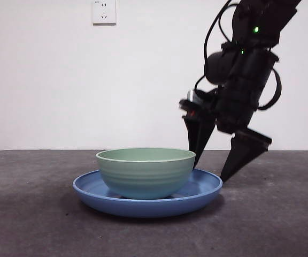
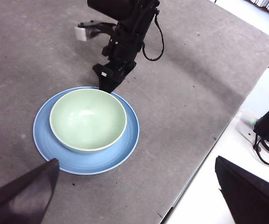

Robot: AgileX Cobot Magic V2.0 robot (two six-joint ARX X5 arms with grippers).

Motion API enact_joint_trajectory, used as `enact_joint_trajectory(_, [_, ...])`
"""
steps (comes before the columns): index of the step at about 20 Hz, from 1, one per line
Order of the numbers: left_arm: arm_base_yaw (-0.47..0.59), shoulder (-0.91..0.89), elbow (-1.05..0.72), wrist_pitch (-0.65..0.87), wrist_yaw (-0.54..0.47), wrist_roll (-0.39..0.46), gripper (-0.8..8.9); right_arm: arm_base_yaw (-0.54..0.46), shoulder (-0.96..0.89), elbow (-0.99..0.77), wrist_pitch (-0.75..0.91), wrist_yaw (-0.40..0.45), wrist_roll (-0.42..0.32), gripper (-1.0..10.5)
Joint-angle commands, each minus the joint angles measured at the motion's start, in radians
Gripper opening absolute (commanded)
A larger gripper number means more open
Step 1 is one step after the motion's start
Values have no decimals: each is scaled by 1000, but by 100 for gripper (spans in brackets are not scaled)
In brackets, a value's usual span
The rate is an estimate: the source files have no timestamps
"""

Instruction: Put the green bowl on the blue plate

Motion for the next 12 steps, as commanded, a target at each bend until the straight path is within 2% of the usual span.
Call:
enact_joint_trajectory(1, [-4, 3, 13, 10, 3, -2, 532, -5, -66, 46, -20, 38, -2, 349])
enact_joint_trajectory(4, [-4, 3, 13, 10, 4, -3, 532, -16, -186, 57, -52, 77, 0, 452])
enact_joint_trajectory(7, [-4, 3, 13, 11, 3, -2, 532, -13, -362, 57, -112, 105, 4, 501])
enact_joint_trajectory(12, [-4, 3, 13, 11, 4, -3, 532, 40, -645, 50, -270, 285, -2, 621])
